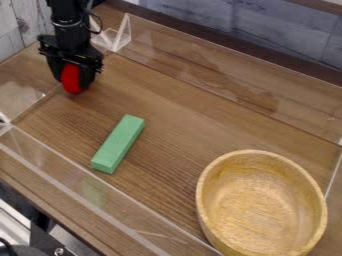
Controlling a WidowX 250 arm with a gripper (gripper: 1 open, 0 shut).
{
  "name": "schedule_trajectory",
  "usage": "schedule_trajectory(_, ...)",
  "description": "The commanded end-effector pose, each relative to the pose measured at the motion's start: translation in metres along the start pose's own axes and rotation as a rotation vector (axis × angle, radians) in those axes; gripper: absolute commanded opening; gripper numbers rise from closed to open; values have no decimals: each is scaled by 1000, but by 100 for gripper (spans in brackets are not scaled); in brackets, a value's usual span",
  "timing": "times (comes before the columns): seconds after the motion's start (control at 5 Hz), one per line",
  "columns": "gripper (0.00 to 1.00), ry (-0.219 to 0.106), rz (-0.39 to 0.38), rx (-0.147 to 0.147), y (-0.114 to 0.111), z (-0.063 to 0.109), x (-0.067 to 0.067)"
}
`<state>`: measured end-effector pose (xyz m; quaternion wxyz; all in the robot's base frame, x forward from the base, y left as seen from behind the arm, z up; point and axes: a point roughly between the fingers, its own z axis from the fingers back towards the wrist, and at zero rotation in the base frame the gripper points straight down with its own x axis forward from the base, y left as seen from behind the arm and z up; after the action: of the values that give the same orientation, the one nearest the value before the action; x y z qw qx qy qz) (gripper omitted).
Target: Move the red fruit to the left
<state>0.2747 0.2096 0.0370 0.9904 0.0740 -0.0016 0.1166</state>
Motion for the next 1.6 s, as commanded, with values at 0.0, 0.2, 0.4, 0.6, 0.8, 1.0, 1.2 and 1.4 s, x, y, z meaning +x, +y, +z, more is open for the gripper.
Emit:
schedule_trajectory(0.0,0,-55,63,24,11,21,9)
schedule_trajectory(0.2,100,-41,101,19,10,20,9)
schedule_trajectory(0.4,100,-48,13,7,3,11,12)
schedule_trajectory(0.6,100,-32,48,-21,2,18,12)
schedule_trajectory(0.8,100,-16,81,-44,2,24,12)
schedule_trajectory(1.0,100,-5,110,-64,3,33,13)
schedule_trajectory(1.2,100,-1,139,-81,3,43,13)
schedule_trajectory(1.4,100,0,171,-98,-4,57,7)
